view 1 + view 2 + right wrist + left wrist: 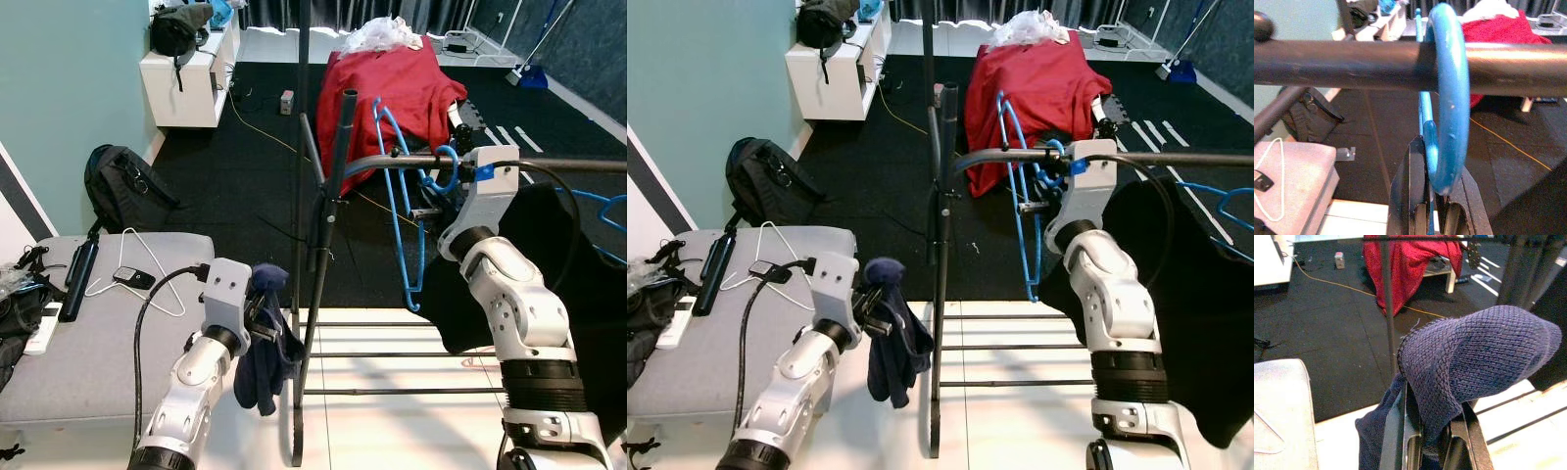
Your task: Hang hanger
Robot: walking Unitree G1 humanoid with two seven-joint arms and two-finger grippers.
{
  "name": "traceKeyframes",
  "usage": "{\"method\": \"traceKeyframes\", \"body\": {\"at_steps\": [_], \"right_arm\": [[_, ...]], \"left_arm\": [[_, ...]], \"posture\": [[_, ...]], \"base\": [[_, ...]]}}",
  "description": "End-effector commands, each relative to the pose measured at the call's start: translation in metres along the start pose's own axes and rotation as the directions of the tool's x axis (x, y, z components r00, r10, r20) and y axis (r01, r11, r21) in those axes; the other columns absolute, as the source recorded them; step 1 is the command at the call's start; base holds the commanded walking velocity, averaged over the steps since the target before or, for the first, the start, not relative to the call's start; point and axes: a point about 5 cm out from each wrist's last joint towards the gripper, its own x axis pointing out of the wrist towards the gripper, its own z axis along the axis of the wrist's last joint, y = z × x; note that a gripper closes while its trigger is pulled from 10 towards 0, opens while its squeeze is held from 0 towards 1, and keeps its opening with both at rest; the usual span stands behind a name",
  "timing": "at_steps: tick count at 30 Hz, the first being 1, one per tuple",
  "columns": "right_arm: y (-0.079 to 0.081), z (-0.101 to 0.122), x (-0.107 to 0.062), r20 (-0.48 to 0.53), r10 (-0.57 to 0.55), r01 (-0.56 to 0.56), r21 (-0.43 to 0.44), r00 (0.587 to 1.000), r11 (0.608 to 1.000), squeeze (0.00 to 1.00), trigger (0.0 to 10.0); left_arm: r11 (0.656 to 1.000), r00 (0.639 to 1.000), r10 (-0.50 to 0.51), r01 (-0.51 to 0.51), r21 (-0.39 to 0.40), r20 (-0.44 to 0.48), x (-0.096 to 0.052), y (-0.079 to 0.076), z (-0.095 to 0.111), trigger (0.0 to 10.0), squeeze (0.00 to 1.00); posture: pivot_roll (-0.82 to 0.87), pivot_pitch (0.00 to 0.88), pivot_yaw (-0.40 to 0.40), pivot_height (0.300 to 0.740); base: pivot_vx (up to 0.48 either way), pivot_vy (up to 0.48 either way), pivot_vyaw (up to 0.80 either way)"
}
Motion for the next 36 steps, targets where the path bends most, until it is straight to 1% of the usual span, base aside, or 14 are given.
{"method": "traceKeyframes", "body": {"at_steps": [1,10,16,17,21,22,26,27,30,31,32,34,35,36], "right_arm": [[0.000,0.004,0.001,-0.001,0.001,-0.001,-0.002,1.000,1.000,0.00,10.0],[-0.007,0.008,0.001,-0.014,-0.035,0.035,0.003,0.999,0.999,0.00,10.0],[-0.014,0.013,0.003,-0.014,-0.060,0.061,0.037,0.998,0.997,0.00,10.0],[-0.015,0.013,0.003,-0.020,-0.064,0.065,0.045,0.998,0.997,0.65,10.0],[-0.015,0.013,0.002,-0.026,-0.066,0.068,0.052,0.997,0.996,0.65,10.0],[-0.015,0.014,0.002,-0.027,-0.072,0.073,0.047,0.997,0.996,1.00,10.0],[-0.015,0.015,0.001,-0.022,-0.082,0.083,0.024,0.996,0.996,1.00,10.0],[-0.015,0.015,0.000,-0.019,-0.093,0.093,0.003,0.996,0.996,0.08,10.0],[-0.015,0.015,0.000,-0.019,-0.093,0.093,0.003,0.996,0.996,0.08,10.0],[-0.011,0.016,-0.003,-0.003,-0.100,0.100,-0.014,0.995,0.995,0.00,10.0],[-0.011,0.016,-0.003,-0.003,-0.100,0.100,-0.014,0.995,0.995,0.00,10.0],[-0.006,0.020,-0.007,0.040,-0.110,0.111,-0.021,0.993,0.994,0.00,10.0],[0.003,0.025,-0.014,0.106,-0.126,0.125,0.011,0.986,0.992,0.00,10.0],[0.003,0.025,-0.014,0.106,-0.126,0.125,0.011,0.986,0.992,0.00,10.0]], "left_arm": [[1.000,1.000,-0.015,0.015,0.023,0.010,-0.001,0.000,0.004,10.0,0.00],[0.999,1.000,-0.028,0.028,0.020,0.006,-0.001,-0.001,0.004,10.0,0.00],[0.999,0.999,-0.035,0.035,0.018,0.001,-0.001,-0.002,0.003,10.0,0.00],[0.999,0.999,-0.039,0.039,0.018,0.000,0.000,-0.002,0.003,10.0,0.00],[0.999,0.999,-0.044,0.044,0.019,-0.002,0.000,-0.003,0.003,10.0,0.00],[0.999,0.999,-0.047,0.047,0.019,-0.003,0.000,-0.003,0.003,10.0,0.00],[0.999,0.999,-0.049,0.049,0.020,-0.003,0.000,-0.003,0.003,10.0,0.00],[0.999,0.999,-0.050,0.050,0.021,-0.002,0.000,-0.003,0.003,10.0,0.00],[0.999,0.999,-0.050,0.050,0.021,-0.002,0.000,-0.003,0.003,10.0,0.00],[0.999,0.999,-0.050,0.050,0.023,-0.001,-0.001,-0.002,0.004,10.0,0.00],[0.999,0.999,-0.050,0.050,0.023,-0.001,-0.001,-0.002,0.004,10.0,0.00],[0.999,0.999,-0.048,0.048,0.024,0.001,-0.001,-0.001,0.004,10.0,0.00],[0.998,0.999,-0.051,0.051,0.026,0.000,-0.002,-0.001,0.004,10.0,0.00],[0.998,0.999,-0.051,0.051,0.026,0.000,-0.002,-0.001,0.004,10.0,0.00]], "posture": [[-0.13,0.072,-0.052,0.740],[-0.13,0.080,-0.047,0.740],[-0.13,0.080,-0.046,0.740],[-0.13,0.080,-0.046,0.740],[-0.13,0.080,-0.046,0.740],[-0.13,0.079,-0.043,0.740],[-0.13,0.079,-0.043,0.740],[-0.13,0.079,-0.043,0.740],[-0.13,0.079,-0.043,0.740],[-0.12,0.082,-0.043,0.740],[-0.12,0.082,-0.043,0.740],[-0.12,0.082,-0.043,0.740],[-0.13,0.083,-0.037,0.740],[-0.13,0.083,-0.037,0.740]], "base": [[0.000,0.000,0.00],[0.000,0.000,0.00],[0.000,0.000,0.00],[0.000,0.000,0.00],[0.000,0.000,0.00],[0.000,0.000,0.00],[0.000,0.000,0.00],[0.000,0.000,0.00],[0.000,0.000,0.00],[0.000,0.000,0.00],[0.000,0.000,0.00],[0.000,0.000,0.00],[0.000,0.000,0.00],[0.000,0.000,0.00]]}}
